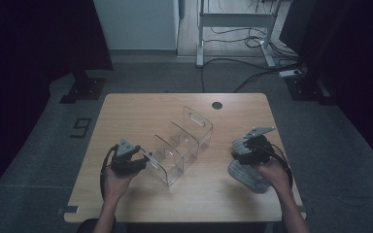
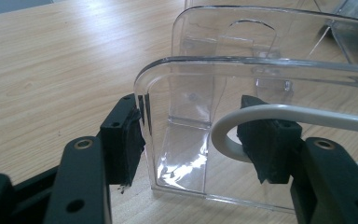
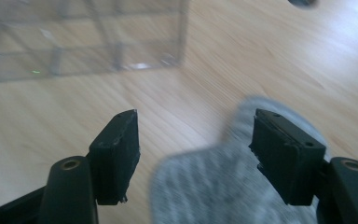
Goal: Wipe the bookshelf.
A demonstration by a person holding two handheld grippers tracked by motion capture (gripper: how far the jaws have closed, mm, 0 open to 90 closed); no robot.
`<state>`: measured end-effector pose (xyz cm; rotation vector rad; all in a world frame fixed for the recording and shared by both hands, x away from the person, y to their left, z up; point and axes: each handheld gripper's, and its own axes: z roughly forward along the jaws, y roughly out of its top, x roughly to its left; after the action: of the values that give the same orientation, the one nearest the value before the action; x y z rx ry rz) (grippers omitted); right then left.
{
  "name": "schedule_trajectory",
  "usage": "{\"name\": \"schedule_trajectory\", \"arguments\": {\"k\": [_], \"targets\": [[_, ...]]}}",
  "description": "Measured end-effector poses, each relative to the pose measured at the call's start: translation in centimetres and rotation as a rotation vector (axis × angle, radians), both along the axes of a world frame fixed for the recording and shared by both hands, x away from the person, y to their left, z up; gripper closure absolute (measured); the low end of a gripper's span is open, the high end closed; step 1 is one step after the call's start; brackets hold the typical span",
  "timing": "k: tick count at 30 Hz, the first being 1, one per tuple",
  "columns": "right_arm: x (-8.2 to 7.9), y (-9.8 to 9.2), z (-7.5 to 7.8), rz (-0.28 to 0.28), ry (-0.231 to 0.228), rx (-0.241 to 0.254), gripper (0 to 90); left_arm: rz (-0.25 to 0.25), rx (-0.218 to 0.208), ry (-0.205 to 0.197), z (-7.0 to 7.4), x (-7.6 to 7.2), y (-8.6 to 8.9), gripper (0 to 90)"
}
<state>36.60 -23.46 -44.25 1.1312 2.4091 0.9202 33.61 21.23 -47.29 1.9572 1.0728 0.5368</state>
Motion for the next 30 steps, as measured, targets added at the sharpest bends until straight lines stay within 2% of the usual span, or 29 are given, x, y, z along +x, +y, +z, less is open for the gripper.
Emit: {"name": "schedule_trajectory", "arguments": {"k": [4, 13, 16, 18, 20, 24, 27, 30], "targets": [[0.6, -1.4, -1.9, -0.063, 0.038, -0.014, 27.6, 0.004, 0.001, 0.002, 0.0, 0.0, 0.0, 41.7], [1.6, -2.8, -5.9, -0.086, 0.146, -0.017, 20.0, 0.002, -0.021, -0.003, -0.1, -0.2, 0.3, 45.1], [1.8, -2.8, -7.3, -0.085, 0.202, -0.072, 17.5, 0.0, -0.016, -0.002, 0.0, -0.3, 0.3, 45.2], [1.9, -3.0, -8.0, -0.088, 0.231, -0.089, 17.5, -0.006, -0.014, 0.002, 0.0, -0.4, 0.4, 45.2], [2.0, -3.1, -8.5, -0.09, 0.234, -0.101, 21.2, -0.011, -0.014, 0.002, 0.0, -0.5, 0.6, 45.3], [1.9, -3.3, -8.3, -0.106, 0.199, -0.125, 37.2, -0.028, -0.011, 0.006, 0.1, -0.8, 1.0, 45.3], [1.7, -3.7, -8.3, -0.136, 0.183, -0.117, 50.6, -0.038, -0.012, 0.007, 0.1, -1.0, 1.3, 45.3], [1.6, -4.0, -8.1, -0.157, 0.192, -0.1, 60.6, -0.045, -0.014, 0.007, 0.1, -1.2, 1.4, 45.3]]}}
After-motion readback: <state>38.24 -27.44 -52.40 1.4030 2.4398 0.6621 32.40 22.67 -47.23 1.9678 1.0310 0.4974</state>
